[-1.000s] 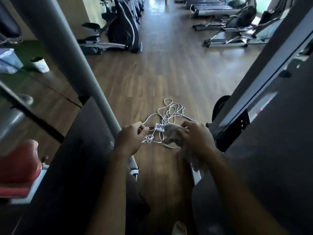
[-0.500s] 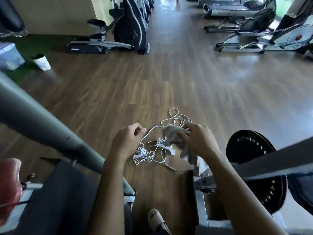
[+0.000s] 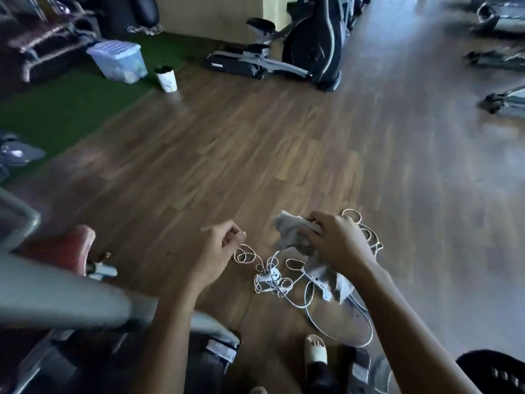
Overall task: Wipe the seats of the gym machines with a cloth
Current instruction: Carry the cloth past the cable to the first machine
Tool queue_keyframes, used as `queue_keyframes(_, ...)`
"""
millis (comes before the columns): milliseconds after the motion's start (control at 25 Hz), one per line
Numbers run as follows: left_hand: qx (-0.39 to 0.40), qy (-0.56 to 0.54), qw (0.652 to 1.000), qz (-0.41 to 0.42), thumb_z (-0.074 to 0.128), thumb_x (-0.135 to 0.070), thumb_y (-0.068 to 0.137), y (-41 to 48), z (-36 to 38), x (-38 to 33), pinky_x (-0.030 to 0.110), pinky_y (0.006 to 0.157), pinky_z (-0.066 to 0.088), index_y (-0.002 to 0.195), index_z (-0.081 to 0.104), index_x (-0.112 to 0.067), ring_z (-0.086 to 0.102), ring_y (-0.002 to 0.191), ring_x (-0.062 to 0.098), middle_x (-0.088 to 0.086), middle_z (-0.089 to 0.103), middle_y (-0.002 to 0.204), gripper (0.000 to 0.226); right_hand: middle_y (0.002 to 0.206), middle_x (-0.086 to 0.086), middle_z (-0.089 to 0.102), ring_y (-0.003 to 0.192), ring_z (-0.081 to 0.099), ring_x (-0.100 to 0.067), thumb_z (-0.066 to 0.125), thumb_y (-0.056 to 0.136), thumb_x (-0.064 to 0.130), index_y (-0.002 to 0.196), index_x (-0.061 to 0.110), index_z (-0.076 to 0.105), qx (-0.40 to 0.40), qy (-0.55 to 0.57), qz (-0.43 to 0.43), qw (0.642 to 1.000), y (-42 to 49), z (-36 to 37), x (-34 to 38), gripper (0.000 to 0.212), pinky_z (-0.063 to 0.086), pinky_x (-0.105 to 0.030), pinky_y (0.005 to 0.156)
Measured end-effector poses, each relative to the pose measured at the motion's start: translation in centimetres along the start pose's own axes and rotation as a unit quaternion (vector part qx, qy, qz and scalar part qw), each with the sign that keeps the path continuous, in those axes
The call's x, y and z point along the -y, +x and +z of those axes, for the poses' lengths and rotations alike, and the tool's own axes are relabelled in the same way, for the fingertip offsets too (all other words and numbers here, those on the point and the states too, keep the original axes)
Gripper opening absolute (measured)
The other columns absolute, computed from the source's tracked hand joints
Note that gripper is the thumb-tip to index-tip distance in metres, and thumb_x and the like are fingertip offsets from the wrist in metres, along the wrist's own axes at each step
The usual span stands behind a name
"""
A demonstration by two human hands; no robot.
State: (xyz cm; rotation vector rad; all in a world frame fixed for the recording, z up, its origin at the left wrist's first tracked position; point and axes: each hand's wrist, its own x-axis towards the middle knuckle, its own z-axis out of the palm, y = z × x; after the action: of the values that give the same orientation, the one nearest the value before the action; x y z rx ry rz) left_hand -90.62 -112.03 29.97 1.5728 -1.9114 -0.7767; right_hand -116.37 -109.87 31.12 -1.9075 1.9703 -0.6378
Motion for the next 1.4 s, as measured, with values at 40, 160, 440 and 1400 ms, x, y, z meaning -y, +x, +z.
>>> queue_keyframes(40, -0.012, 0.015, 1.0, -0.013, 0.063, -0.039, 0.092, 0.8, -0.5, -0.1, 0.023, 0.056, 0.038, 0.073, 0.061, -0.022, 0.051, 0.052, 0.004, -0.006, 0.061, 0.059, 0.026, 0.085, -0.001, 0.073, 0.081, 0.067, -0.029, 0.065, 0.088, 0.05, 0.102, 0.03, 0.068, 0.015, 0.0, -0.021, 1.0, 2.0, 0.1, 0.0, 0.025, 0.053, -0.038, 0.069)
queue_keyframes(160, -0.059, 0.045, 0.995, -0.063, 0.059, -0.047, 0.091, 2.8, -2.2, 0.0, 0.027, 0.06, 0.044, 0.075, 0.062, -0.023, 0.056, 0.057, 0.004, -0.01, 0.064, 0.063, 0.029, 0.085, 0.001, 0.072, 0.081, 0.067, -0.028, 0.064, 0.088, 0.052, 0.101, 0.031, 0.066, 0.058, 0.008, -0.088, 0.994, 7.5, 0.3, 0.6, 0.024, 0.053, -0.038, 0.067)
queue_keyframes(440, -0.174, 0.06, 0.966, -0.182, 0.061, -0.039, 0.096, 5.8, -6.6, 3.4, 0.033, 0.069, 0.051, 0.077, 0.059, -0.025, 0.063, 0.069, 0.004, -0.009, 0.066, 0.07, 0.023, 0.084, 0.002, 0.07, 0.083, 0.065, -0.03, 0.062, 0.089, 0.05, 0.098, 0.029, 0.064, 0.149, 0.016, -0.259, 0.954, 19.2, 5.2, 8.2, 0.024, 0.049, -0.037, 0.065)
queue_keyframes(1400, -0.316, 0.091, 0.861, -0.387, 0.055, -0.045, 0.098, 16.2, -20.3, 17.9, 0.027, 0.06, 0.036, 0.087, 0.061, -0.029, 0.06, 0.076, 0.007, -0.01, 0.065, 0.081, 0.02, 0.079, 0.011, 0.067, 0.074, 0.061, -0.015, 0.061, 0.09, 0.049, 0.092, 0.036, 0.064, 0.278, 0.035, -0.442, 0.852, 41.0, 21.4, 31.0, 0.014, 0.038, -0.029, 0.057)
